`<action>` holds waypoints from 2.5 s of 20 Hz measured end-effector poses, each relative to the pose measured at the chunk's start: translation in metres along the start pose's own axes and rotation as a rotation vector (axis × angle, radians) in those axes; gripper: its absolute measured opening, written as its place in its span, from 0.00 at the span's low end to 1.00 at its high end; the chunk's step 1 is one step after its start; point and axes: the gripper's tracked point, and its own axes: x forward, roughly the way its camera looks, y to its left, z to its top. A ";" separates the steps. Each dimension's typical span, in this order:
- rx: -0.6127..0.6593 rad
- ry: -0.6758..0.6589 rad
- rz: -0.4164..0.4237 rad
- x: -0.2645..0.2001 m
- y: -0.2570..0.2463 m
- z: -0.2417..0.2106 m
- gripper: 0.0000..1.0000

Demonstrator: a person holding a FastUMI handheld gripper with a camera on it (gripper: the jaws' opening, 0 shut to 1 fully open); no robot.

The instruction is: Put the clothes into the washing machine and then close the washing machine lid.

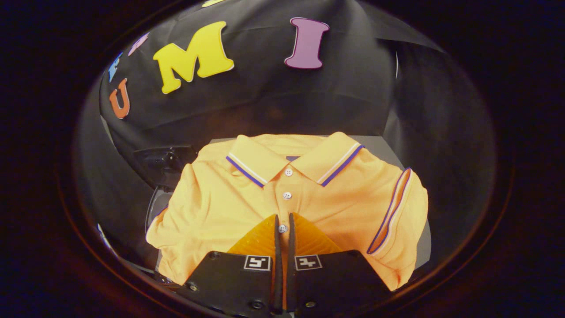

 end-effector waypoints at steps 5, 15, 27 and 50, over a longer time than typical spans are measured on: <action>-0.019 0.000 -0.032 0.002 0.001 0.000 0.07; -0.076 -0.089 -0.129 -0.048 0.034 0.053 0.06; -0.134 -0.274 -0.028 -0.141 0.152 0.134 0.06; -0.317 -0.191 0.216 -0.104 0.388 0.088 0.06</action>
